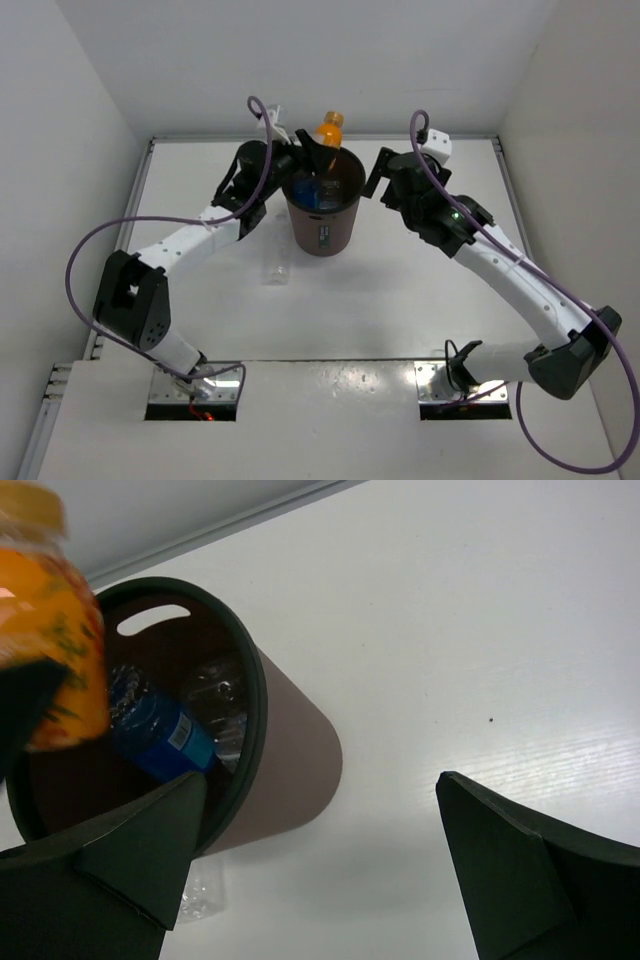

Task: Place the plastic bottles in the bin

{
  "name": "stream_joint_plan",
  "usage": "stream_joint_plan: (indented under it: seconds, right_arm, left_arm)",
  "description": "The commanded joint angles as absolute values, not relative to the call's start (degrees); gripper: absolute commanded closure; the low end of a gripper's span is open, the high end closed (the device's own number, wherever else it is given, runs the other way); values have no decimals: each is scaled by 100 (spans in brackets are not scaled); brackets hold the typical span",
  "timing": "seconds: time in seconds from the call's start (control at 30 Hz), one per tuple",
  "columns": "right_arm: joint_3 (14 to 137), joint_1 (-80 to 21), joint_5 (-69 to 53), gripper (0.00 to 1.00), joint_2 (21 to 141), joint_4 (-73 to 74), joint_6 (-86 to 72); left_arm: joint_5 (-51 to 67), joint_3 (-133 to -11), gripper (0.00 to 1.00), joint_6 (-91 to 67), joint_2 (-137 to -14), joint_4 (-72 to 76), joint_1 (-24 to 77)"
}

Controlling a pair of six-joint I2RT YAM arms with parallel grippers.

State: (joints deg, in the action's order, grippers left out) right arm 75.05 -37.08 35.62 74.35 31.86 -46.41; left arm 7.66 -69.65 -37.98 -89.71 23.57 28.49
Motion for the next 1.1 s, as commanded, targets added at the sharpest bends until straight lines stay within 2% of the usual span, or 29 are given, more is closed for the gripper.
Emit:
stream_joint_plan:
  seconds: [0.0,0.13,0.27,0.3,0.37,0.4,0.43,0.57,0.9,0.97,1.07]
  right_arm:
    - [7550,-3656,3604,1,7277,3050,-4702]
    - [7603,-3604,3604,1,7277,3103,-4702]
    - [7602,-3604,3604,1,7225,3250,-4816]
    - [7663,-3604,3604,1,7225,3322,-4816]
    - [7936,-3551,3604,1,7277,3629,-4816]
    - [8015,-3551,3604,1,7338,3717,-4816]
    - [8137,-3551,3604,1,7339,3787,-4816]
    - [8279,-3551,3665,1,7400,4025,-4816]
    - [7655,-3498,3560,1,7040,3788,-4975]
    - [7734,-3446,3507,1,7189,3840,-4975]
    - [7883,-3445,3454,1,7260,3894,-4975]
  left_arm:
    - [606,-6601,63,-3621,-8579,2277,2944]
    - [554,-6197,55,-3551,-8455,2224,2944]
    - [318,-6117,43,-3551,-8403,2276,2944]
    - [316,-6117,31,-3490,-8402,2276,2944]
    - [185,-6231,18,-3420,-8402,2198,2944]
    - [185,-6301,5,-3419,-8402,2197,2944]
    - [185,-6302,0,-3419,-8455,2197,2944]
    - [-61,-6486,0,-3524,-8508,2084,2944]
    - [-377,-8181,0,-3360,-8780,1943,2892]
    - [-825,-8559,0,-2964,-8841,1681,2778]
    - [-2183,-8701,0,-2829,-8842,1119,2358]
